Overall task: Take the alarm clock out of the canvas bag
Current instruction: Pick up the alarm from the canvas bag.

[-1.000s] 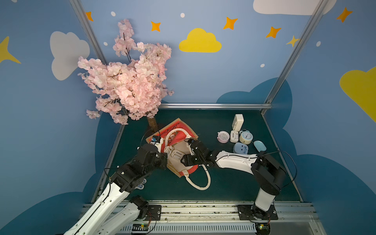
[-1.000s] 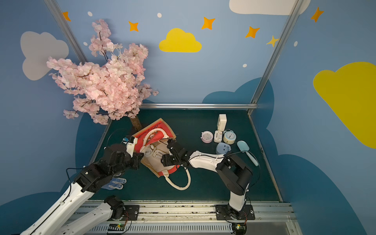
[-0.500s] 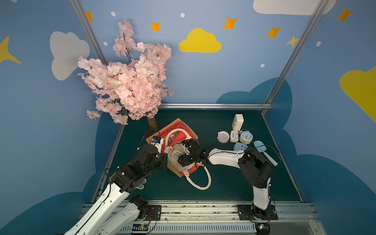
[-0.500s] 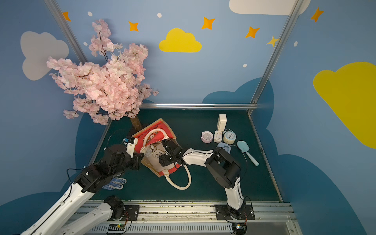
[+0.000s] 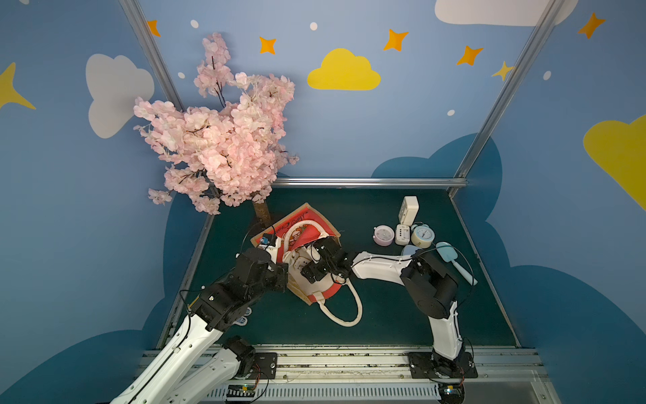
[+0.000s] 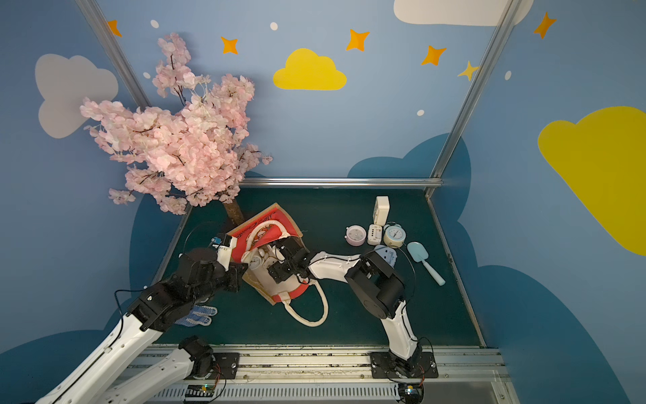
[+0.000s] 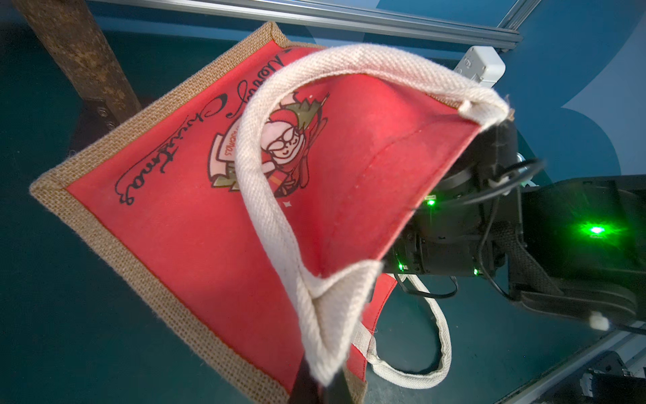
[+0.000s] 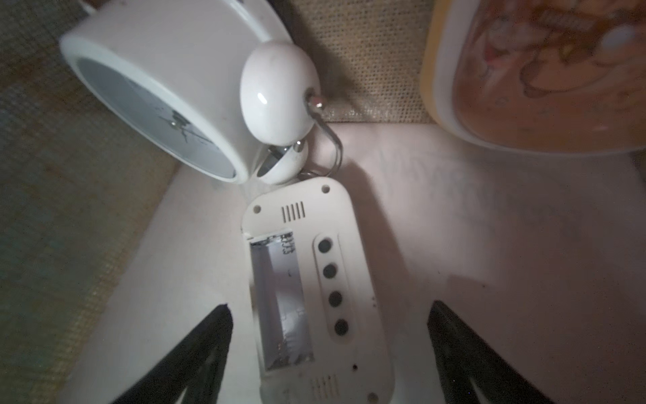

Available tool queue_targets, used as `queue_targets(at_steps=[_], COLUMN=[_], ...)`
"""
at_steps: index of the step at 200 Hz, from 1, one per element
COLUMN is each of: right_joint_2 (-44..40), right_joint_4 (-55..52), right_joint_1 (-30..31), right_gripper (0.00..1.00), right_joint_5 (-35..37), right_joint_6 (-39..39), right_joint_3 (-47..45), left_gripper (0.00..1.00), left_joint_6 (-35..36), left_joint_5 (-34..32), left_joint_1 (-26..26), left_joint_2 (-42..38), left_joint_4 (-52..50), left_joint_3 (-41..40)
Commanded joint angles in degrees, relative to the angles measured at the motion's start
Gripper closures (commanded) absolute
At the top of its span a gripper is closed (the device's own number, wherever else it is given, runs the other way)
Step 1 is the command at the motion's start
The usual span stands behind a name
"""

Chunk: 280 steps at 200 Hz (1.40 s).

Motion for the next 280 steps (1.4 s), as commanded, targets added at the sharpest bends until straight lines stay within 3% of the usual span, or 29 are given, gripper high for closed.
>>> queue_targets(at_steps=[1, 48, 126, 164, 186, 217, 280], right_joint_2=[0.5, 3.6, 5.0, 4.0, 4.0, 0.2, -9.9], right_joint_4=[-3.5, -12.4, -13.3, -10.4, -11.2, -9.1, -4.5], right_joint_1=[-0.5, 0.6, 0.7, 0.9, 0.9, 0.8, 1.4], right_gripper=[0.13, 0.19, 0.31, 0.31, 0.41, 0.55, 0.60], right_joint_5=[-3.7, 0.5, 2.0, 1.9, 1.8, 1.9, 1.2], right_joint_6=[-5.2, -10.4, -10.5, -9.7, -9.3, -8.3, -1.6], right_joint_3=[2.0, 7.1, 8.2, 7.3, 7.7, 3.7, -5.4], left_gripper=[0.94, 0.94, 0.94, 0.94, 0.94, 0.94, 0.94], left_joint_6=[0.1, 0.3, 0.1, 0.1, 0.1, 0.1, -0.4], left_joint_5=[0.1, -0.1, -0.4, -0.3, -0.4, -0.9, -0.6], left_joint_1=[0.1, 0.1, 0.1, 0.1, 0.1, 0.1, 0.1], left_joint_2=[-0.5, -0.6, -1.1, -0.7, -0.8, -1.1, -1.0], left_joint_4=[0.7, 0.8, 0.8, 1.0, 1.0, 0.9, 2.5], left_joint_3=[-0.6, -0.5, -0.9, -1.0, -0.7, -0.8, -1.9])
